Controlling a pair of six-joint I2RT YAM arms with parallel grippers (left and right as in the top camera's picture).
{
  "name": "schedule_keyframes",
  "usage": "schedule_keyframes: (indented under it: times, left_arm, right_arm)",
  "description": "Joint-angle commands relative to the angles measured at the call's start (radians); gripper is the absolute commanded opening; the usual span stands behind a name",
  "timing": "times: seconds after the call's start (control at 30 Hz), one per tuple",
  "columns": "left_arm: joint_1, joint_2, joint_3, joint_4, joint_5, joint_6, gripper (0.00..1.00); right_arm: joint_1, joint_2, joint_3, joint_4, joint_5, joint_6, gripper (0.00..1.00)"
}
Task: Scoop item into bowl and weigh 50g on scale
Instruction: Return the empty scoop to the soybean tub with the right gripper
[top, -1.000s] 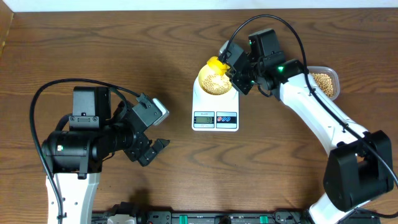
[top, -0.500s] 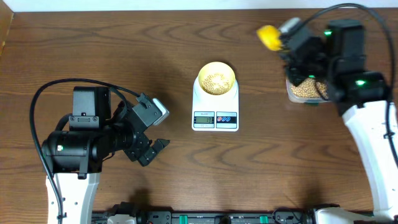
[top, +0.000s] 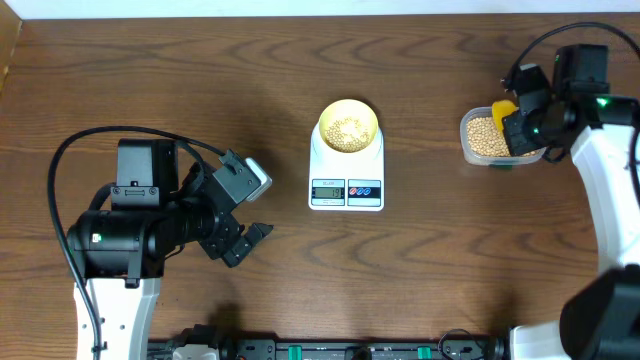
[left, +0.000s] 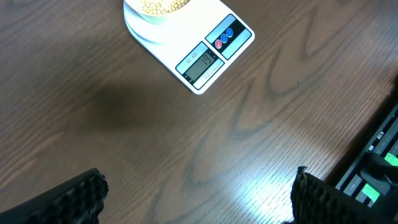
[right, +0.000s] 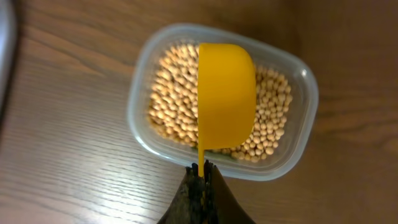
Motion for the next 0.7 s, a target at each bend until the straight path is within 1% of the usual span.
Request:
schedule_keyframes:
  times: [0.0,0.23,0.3,0.4,0.5,0.6,0.67]
  left_arm:
    - [0.003,-0.001,0.002,-0.003,0.013,0.005,0.96]
    - [0.003,-0.001,0.002,-0.003,0.013,0.005,0.96]
    - [0.003,-0.001,0.002,-0.003,0.013,0.005,0.96]
    - [0.003,-0.001,0.002,-0.003,0.013,0.005,0.96]
    - [0.003,-0.001,0.002,-0.003,0.013,0.005,0.96]
    - [0.003,-0.001,0.002,-0.003,0.013,0.005,0.96]
    - [0.003,-0.001,0.002,-0.003,0.013,0.005,0.96]
  right_arm:
    - [0.004,0.061,0.001,-0.003,0.100,0.079,0.02]
    - [0.004,0.126,0.001,-0.004,0.093,0.078,0.01]
    - [0.005,0.137,0.001,-0.008,0.039,0.078,0.01]
    - [0.005,0.140,0.001,-0.013,-0.097,0.078,0.01]
    - [0.005,0.140,0.001,-0.021,-0.170,0.078,0.01]
    - [0.000,0.141,0.001,-0.037,-0.192,0.081,0.01]
    - [-0.008,0.142,0.001,-0.040,-0.192,0.111,0.01]
